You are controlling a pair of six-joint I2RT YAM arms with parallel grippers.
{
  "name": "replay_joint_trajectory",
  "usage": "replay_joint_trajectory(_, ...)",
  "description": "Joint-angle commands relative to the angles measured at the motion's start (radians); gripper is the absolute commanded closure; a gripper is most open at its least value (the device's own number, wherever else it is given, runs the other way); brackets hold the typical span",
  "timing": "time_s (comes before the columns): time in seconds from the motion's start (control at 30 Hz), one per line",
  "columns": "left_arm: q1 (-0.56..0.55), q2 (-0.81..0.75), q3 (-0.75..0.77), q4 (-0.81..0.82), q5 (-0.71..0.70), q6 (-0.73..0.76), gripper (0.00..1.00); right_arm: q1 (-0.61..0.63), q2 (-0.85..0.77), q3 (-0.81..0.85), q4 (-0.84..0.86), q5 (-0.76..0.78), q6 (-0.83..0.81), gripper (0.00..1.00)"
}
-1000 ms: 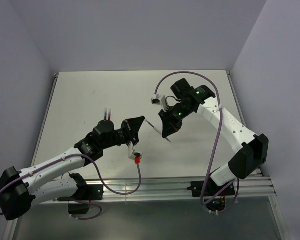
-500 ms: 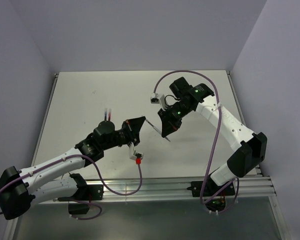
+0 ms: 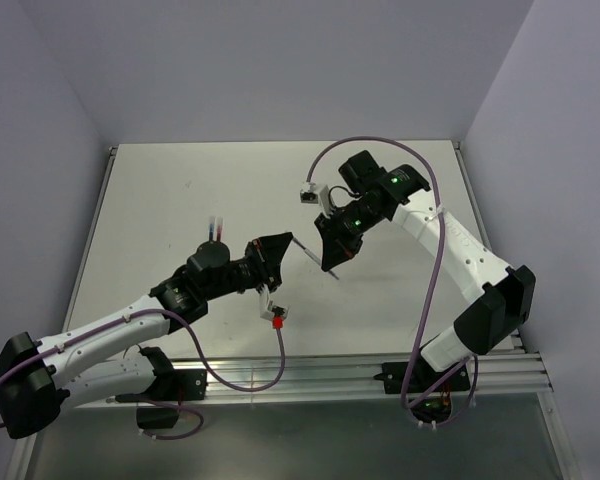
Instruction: Insert the pens into the pen caps
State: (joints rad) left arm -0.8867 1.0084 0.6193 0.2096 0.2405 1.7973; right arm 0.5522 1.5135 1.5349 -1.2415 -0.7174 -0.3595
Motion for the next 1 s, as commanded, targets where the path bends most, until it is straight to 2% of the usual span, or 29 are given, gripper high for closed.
replay_joint_trajectory(0.0, -0.006, -0.018, 0.002, 0.057, 0.048, 0.017, 0.80, 0.006, 0.007, 0.074, 0.034, -0.017, 0.004, 1.00)
replay_joint_trajectory(0.13, -0.008, -0.004, 0.010, 0.071, 0.037, 0.027, 0.73, 0.006, 0.014, 0.091, 0.031, -0.028, 0.005, 1.00)
replay_joint_trajectory(0.47, -0.008, 0.007, -0.004, 0.100, 0.028, 0.091, 0.62, 0.006, 0.022, 0.097, 0.030, -0.034, 0.005, 1.00)
replay_joint_trajectory(0.97, -0.029, 0.027, -0.003, 0.085, 0.048, 0.120, 0.63, 0.011, 0.045, 0.136, 0.019, -0.077, 0.001, 1.00)
